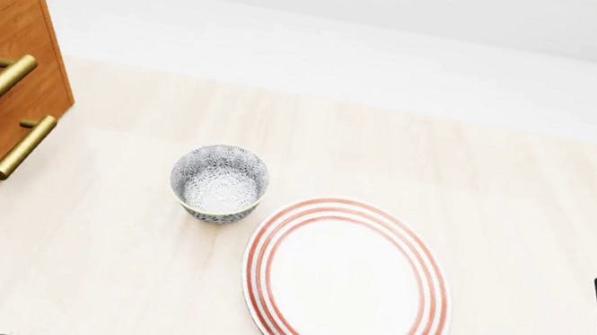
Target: Stack the bowl in the middle on the bowl at the back.
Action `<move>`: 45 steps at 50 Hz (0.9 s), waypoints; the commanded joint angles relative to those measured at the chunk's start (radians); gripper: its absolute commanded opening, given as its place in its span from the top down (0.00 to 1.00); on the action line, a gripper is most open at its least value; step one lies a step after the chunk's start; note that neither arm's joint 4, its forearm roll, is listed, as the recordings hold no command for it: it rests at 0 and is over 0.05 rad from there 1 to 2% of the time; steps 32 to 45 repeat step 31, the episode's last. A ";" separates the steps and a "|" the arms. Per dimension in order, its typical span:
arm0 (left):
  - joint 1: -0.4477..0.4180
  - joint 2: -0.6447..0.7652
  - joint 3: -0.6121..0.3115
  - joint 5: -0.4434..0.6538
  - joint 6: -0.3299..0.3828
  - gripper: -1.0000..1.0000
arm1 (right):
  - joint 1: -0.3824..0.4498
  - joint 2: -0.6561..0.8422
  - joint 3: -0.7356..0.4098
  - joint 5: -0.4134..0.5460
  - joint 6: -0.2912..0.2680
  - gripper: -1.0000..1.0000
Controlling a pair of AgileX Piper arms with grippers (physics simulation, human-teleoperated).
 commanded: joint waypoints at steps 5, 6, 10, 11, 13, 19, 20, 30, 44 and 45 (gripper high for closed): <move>0.133 -0.135 -0.152 0.176 0.011 0.00 | 0.000 -0.004 -0.001 0.004 -0.001 0.00; 0.143 -0.141 -0.155 0.179 0.013 0.00 | 0.000 -0.003 -0.001 0.004 -0.001 0.00; 0.180 -0.157 -0.168 0.179 0.002 0.00 | 0.000 0.001 -0.001 0.000 -0.002 0.00; 0.188 -0.160 -0.176 0.180 0.003 0.00 | 0.001 0.001 -0.001 -0.001 -0.002 0.00; 0.210 -0.170 -0.187 0.180 -0.002 0.00 | 0.001 0.003 -0.001 -0.003 -0.002 0.00; 0.285 -0.207 -0.212 0.180 -0.041 0.00 | 0.003 0.001 -0.002 -0.001 -0.004 0.00; 0.298 -0.212 -0.216 0.180 -0.042 0.00 | 0.003 -0.001 -0.003 0.002 -0.006 0.00; 0.355 -0.230 -0.310 0.180 -0.059 0.00 | -0.023 -0.043 -0.128 0.163 -0.101 0.00; 0.364 -0.232 -0.317 0.180 -0.062 0.00 | -0.033 -0.043 -0.145 0.177 -0.101 0.00; 0.364 -0.232 -0.317 0.180 -0.062 0.00 | -0.033 -0.043 -0.145 0.177 -0.101 0.00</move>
